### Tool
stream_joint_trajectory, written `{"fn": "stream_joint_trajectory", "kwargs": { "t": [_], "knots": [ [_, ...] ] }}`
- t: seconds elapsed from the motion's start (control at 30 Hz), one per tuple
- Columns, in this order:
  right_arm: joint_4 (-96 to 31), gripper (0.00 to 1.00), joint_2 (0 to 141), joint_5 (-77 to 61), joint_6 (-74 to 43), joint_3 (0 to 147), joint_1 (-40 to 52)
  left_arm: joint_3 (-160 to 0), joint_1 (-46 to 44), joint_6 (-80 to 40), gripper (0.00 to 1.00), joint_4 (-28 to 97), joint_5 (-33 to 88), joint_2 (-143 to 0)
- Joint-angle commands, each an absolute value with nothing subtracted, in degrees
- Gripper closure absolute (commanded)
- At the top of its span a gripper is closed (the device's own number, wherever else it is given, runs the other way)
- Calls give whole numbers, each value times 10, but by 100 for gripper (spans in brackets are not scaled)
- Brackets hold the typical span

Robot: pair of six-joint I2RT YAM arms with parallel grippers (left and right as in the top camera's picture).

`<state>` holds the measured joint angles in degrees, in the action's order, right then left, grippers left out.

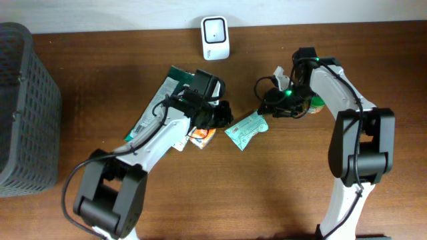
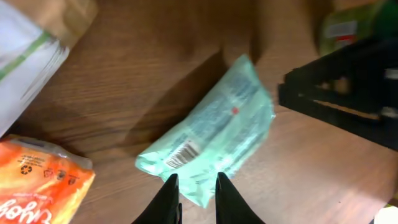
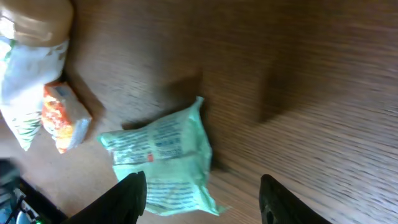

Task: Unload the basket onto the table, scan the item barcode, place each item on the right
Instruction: 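Hold the wipes pack between both grippers at table center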

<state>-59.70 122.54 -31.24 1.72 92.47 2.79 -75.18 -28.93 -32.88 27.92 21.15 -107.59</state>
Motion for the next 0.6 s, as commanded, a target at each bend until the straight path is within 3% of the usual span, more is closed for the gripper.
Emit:
{"fn": "stream_joint_trajectory", "kwargs": {
  "t": [0.0,0.13,0.47,0.57],
  "knots": [
    [-593,45,1241,-333,25,931,42,-749,-290,-339,84,276,230,-1102],
    [-597,56,1271,-330,15,931,41,-749,-307,-339,83,269,232,-1114],
    [-606,56,1288,-341,-5,929,76,-749,-311,-339,83,266,238,-1136],
    [-606,60,1300,-341,-17,928,80,-749,-311,-339,87,262,238,-1139]
  ]
}}
